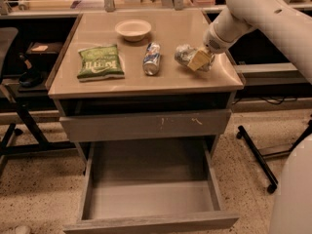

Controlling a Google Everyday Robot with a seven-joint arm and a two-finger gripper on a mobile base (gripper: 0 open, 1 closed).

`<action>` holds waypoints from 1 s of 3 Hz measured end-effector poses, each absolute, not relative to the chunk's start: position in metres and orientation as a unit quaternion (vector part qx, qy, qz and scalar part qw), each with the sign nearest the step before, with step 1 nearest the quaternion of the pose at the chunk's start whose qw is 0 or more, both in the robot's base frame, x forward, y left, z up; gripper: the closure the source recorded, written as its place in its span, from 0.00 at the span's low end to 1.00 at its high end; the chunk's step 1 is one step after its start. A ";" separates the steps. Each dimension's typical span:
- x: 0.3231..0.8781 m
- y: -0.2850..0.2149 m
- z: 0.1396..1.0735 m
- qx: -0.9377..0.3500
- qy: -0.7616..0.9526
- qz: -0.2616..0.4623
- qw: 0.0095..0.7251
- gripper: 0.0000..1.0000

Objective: Pick redbull can from middle drawer and place on counter

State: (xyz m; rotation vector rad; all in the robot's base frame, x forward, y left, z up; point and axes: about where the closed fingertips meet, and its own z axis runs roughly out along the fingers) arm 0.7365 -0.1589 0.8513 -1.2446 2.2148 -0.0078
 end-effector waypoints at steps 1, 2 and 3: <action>0.737 -0.159 0.851 -0.468 0.833 -0.003 0.296 0.59; 0.737 -0.159 0.851 -0.468 0.833 -0.003 0.296 0.36; 0.737 -0.159 0.851 -0.468 0.833 -0.003 0.296 0.12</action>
Offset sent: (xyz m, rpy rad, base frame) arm 0.0000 0.0000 0.0000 0.0000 0.0001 0.0000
